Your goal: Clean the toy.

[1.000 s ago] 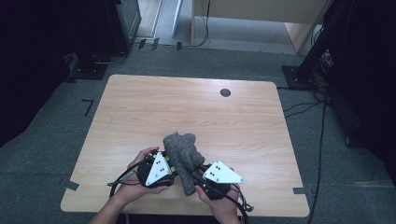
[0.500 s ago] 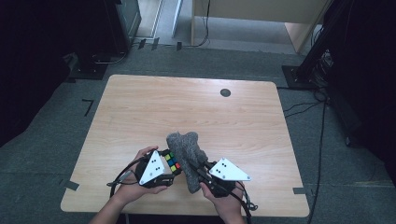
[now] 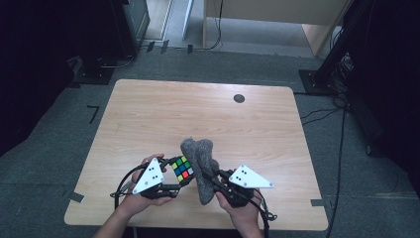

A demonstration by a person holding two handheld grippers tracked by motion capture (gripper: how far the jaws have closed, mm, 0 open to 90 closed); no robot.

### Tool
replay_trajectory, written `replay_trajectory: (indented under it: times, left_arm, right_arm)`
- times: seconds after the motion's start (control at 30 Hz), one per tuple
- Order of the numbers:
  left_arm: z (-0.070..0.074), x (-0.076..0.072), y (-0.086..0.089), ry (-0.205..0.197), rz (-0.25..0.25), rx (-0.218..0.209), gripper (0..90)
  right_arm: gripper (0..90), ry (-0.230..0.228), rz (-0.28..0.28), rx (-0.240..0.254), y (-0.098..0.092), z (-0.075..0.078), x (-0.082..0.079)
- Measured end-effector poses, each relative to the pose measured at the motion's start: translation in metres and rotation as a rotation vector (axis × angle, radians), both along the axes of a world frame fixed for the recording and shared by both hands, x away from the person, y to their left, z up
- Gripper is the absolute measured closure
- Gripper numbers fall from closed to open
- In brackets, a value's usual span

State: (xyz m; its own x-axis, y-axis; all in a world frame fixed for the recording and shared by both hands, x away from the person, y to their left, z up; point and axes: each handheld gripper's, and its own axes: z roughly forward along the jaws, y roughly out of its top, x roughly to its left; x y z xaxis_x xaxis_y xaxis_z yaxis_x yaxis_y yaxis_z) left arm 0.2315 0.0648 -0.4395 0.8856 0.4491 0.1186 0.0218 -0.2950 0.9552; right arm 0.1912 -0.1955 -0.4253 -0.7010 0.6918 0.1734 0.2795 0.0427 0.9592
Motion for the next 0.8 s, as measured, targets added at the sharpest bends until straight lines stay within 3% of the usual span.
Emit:
replay_trajectory:
  times: [0.07,0.13,0.23,0.3,0.4,0.47,0.53,0.6,0.67,0.73,0.8]
  left_arm:
    - [0.0,0.0,0.002,0.001,0.0,0.0,34.3]
    - [-0.001,0.002,0.003,0.008,-0.001,-0.013,34.3]
    - [-0.001,0.001,0.001,-0.015,0.004,0.015,34.3]
    - [-0.002,0.0,-0.001,-0.022,0.006,0.036,34.3]
    - [-0.004,-0.001,-0.005,-0.02,0.001,0.051,34.3]
    - [-0.004,-0.002,-0.006,-0.024,0.007,0.062,34.3]
    - [-0.004,0.0,-0.003,-0.005,0.002,0.042,34.3]
    - [0.0,0.002,0.001,0.022,-0.007,-0.012,34.3]
    - [0.003,0.005,0.005,0.03,0.001,-0.042,34.3]
    - [0.002,0.008,0.006,0.022,0.043,-0.012,34.3]
    - [-0.002,0.013,0.006,0.041,0.094,0.016,34.3]
  right_arm:
    - [79.5,0.011,-0.001,0.004,0.0,-0.002,0.002]
    - [79.5,0.039,-0.024,-0.03,-0.001,-0.007,0.006]
    - [79.6,0.079,-0.056,-0.043,-0.007,-0.012,0.011]
    - [79.4,0.062,-0.058,-0.013,-0.01,-0.009,0.009]
    - [78.8,0.013,-0.017,0.024,-0.007,-0.004,0.004]
    - [78.6,0.006,-0.012,-0.006,-0.001,-0.005,0.002]
    - [78.7,0.044,-0.018,-0.021,-0.003,-0.008,0.007]
    - [78.8,0.092,-0.058,-0.064,-0.008,-0.014,0.015]
    - [79.0,0.124,-0.098,-0.071,-0.017,-0.02,0.021]
    - [79.2,0.141,-0.143,-0.048,-0.026,-0.022,0.023]
    - [79.2,0.118,-0.174,-0.041,-0.033,-0.018,0.022]
